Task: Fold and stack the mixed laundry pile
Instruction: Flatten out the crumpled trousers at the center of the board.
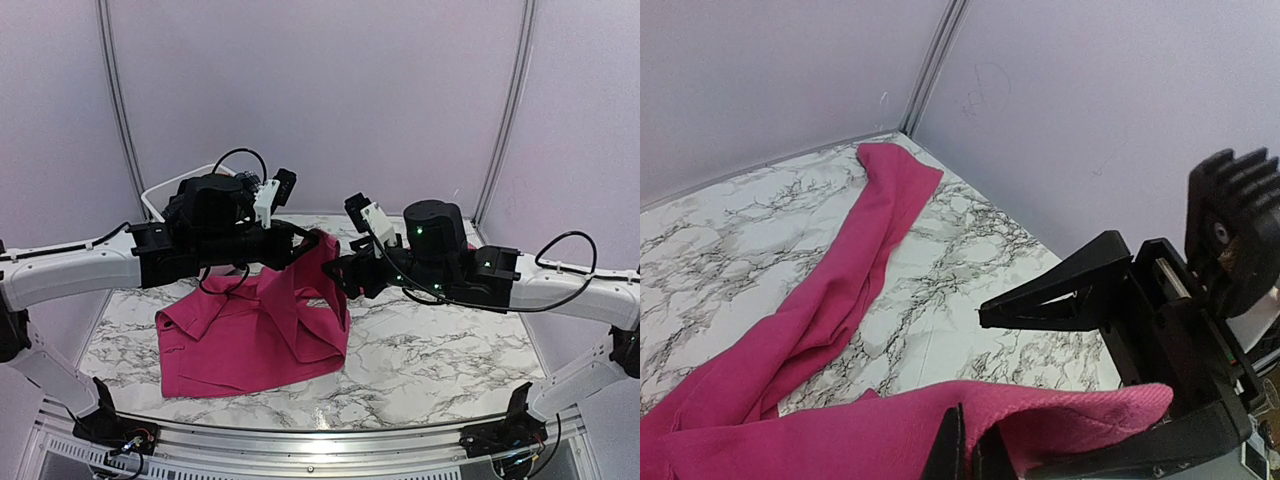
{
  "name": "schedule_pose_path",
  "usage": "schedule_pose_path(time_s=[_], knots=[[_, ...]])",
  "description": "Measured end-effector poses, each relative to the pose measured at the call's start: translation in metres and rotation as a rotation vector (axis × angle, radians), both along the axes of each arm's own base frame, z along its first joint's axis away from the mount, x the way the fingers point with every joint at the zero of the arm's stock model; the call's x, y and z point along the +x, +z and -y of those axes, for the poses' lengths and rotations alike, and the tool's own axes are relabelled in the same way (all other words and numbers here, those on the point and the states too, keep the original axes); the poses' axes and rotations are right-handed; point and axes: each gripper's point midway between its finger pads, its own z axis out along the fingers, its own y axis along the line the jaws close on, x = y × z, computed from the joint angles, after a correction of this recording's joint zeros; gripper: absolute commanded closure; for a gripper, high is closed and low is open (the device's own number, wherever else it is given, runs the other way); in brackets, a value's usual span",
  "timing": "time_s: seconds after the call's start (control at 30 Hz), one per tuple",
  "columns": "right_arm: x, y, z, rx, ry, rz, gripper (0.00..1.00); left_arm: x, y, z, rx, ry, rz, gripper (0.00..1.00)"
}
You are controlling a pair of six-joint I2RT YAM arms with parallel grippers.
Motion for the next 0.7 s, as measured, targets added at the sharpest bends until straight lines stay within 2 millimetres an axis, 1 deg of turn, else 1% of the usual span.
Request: schedule_pose_path(time_s=[0.03,0.07,0.1,0.13,0.17,0.2,0.23,0.27,0.3,0.33,0.37,0.43,0.5,0.57,0.63,0.67,0.7], knots=[[0.004,-0.003,0.001,-0.01,-0.021,0.002,0.39,0.0,0.0,0.0,-0.002,0.0,-0.005,1.0],[0.007,-0.005,0.003,-0.018,-0.044,0.004,0.54,0.0,0.0,0.001,-0.004,0.0,-0.01,1.0],[0.01,-0.006,0.005,-0.027,-0.057,0.012,0.73,0.0,0.0,0.001,-0.007,-0.001,-0.013,1.0],[0.013,-0.006,0.007,-0.028,-0.08,0.014,0.97,0.0,0.001,0.002,-0.01,-0.001,-0.015,1.0],[0.015,-0.005,0.009,-0.031,-0.095,0.019,1.0,0.001,0.002,0.003,-0.013,-0.001,-0.016,1.0],[0.016,-0.003,0.01,-0.031,-0.107,0.025,1.0,0.001,0.002,0.003,-0.016,0.0,-0.021,0.88],[0.019,0.001,0.011,-0.028,-0.122,0.032,1.0,0.001,0.002,0.003,-0.019,0.002,-0.025,0.72],[0.02,0.004,0.013,-0.021,-0.136,0.033,1.0,0.002,0.002,0.002,-0.022,0.011,-0.03,0.5],[0.022,0.009,0.015,-0.019,-0.151,0.041,1.0,0.004,0.002,0.001,-0.02,0.022,-0.029,0.24],[0.024,0.014,0.018,-0.017,-0.171,0.046,1.0,0.007,0.002,-0.002,-0.018,0.047,-0.032,0.1],[0.025,0.02,0.022,-0.013,-0.19,0.051,1.0,0.01,0.001,-0.005,-0.011,0.076,-0.036,0.05],[0.026,0.037,0.036,-0.004,-0.239,0.067,1.0,0.019,-0.003,-0.022,0.006,0.17,-0.046,0.04],[0.025,0.058,0.056,0.014,-0.301,0.085,1.0,0.024,-0.011,-0.053,0.024,0.284,-0.074,0.04],[0.024,0.082,0.085,0.047,-0.383,0.1,1.0,0.029,-0.023,-0.097,0.049,0.415,-0.105,0.04],[0.024,0.104,0.12,0.084,-0.484,0.109,1.0,0.029,-0.038,-0.136,0.078,0.524,-0.139,0.07],[0.023,0.109,0.134,0.094,-0.525,0.107,1.0,0.027,-0.048,-0.154,0.098,0.575,-0.162,0.1],[0.022,0.114,0.151,0.104,-0.574,0.1,1.0,0.025,-0.058,-0.165,0.117,0.607,-0.186,0.12]])
